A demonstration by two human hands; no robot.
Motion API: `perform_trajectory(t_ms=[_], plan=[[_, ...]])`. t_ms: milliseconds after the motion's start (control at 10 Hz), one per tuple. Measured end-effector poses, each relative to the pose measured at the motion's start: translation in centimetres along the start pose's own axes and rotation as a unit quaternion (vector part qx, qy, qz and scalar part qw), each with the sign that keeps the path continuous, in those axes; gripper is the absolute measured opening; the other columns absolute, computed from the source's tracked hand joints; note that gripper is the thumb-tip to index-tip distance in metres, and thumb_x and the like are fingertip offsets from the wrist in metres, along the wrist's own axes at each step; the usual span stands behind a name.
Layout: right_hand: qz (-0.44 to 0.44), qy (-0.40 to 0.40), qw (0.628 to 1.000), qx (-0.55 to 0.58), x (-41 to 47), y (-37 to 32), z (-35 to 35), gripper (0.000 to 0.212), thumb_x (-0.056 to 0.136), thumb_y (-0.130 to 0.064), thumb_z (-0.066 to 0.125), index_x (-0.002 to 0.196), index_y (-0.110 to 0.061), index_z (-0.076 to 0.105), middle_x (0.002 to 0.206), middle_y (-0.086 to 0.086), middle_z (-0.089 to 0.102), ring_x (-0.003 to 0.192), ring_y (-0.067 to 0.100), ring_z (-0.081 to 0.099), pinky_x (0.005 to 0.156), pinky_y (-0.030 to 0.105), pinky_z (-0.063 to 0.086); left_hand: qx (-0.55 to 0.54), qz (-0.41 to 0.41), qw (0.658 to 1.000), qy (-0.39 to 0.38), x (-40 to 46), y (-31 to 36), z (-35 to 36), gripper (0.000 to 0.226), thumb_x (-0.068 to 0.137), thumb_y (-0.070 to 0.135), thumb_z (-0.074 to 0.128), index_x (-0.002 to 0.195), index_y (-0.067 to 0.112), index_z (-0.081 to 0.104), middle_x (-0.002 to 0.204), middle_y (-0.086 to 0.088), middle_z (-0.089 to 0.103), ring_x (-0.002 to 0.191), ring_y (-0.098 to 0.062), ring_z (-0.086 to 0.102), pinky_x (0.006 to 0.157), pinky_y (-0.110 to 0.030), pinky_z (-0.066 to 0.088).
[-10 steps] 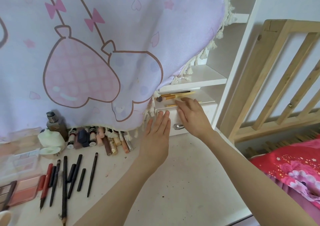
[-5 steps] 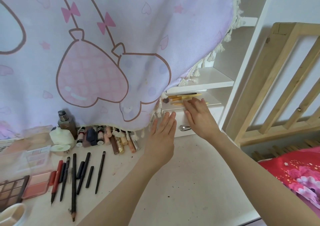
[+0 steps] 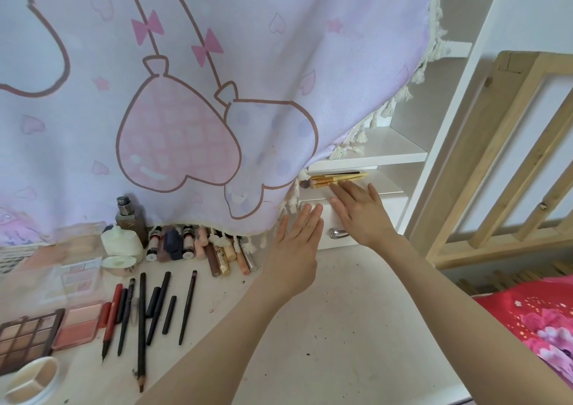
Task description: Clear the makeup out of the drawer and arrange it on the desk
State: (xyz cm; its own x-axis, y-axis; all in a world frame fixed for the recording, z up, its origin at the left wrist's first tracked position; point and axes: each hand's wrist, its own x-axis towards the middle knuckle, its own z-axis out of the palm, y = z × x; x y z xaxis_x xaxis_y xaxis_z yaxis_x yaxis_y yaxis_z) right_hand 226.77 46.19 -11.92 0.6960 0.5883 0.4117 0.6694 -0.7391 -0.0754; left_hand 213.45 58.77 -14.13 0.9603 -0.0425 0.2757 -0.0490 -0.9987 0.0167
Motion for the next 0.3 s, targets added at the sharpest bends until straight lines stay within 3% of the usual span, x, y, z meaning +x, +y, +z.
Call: perform_trajectory(t_ms=[100, 300], plan=[[0.018, -0.01, 1.0, 0.004, -0.4, -0.3, 0.0, 0.085, 0.08, -0.056, -0.009, 0.145, -0.019, 0.031, 0.151, 0.002, 0.032, 0.142, 0.016, 0.02, 0.115, 0.043, 0.001, -0.013, 0.004, 1.0, -0.009, -0.1, -0.1, -0.2, 0.064, 0.094, 0.011, 0.032, 0.148, 0.01, -0.002, 0.153, -0.001, -0.023, 0.13, -0.014, -0.035, 0.114, -0.041, -0.013], [0.031, 0.08, 0.994, 0.073, -5.1, -3.5, 2.6, 0.064, 0.092, -0.049, 0.016, 0.145, -0.016, 0.031, 0.154, 0.008, 0.023, 0.144, 0.026, 0.015, 0.115, 0.048, 0.008, -0.095, -0.016, 0.994, -0.049, -3.2, -0.5, 0.2, 0.055, 0.101, 0.031, 0.02, 0.148, 0.013, -0.002, 0.156, 0.0, -0.015, 0.141, -0.012, -0.02, 0.114, -0.035, -0.012]])
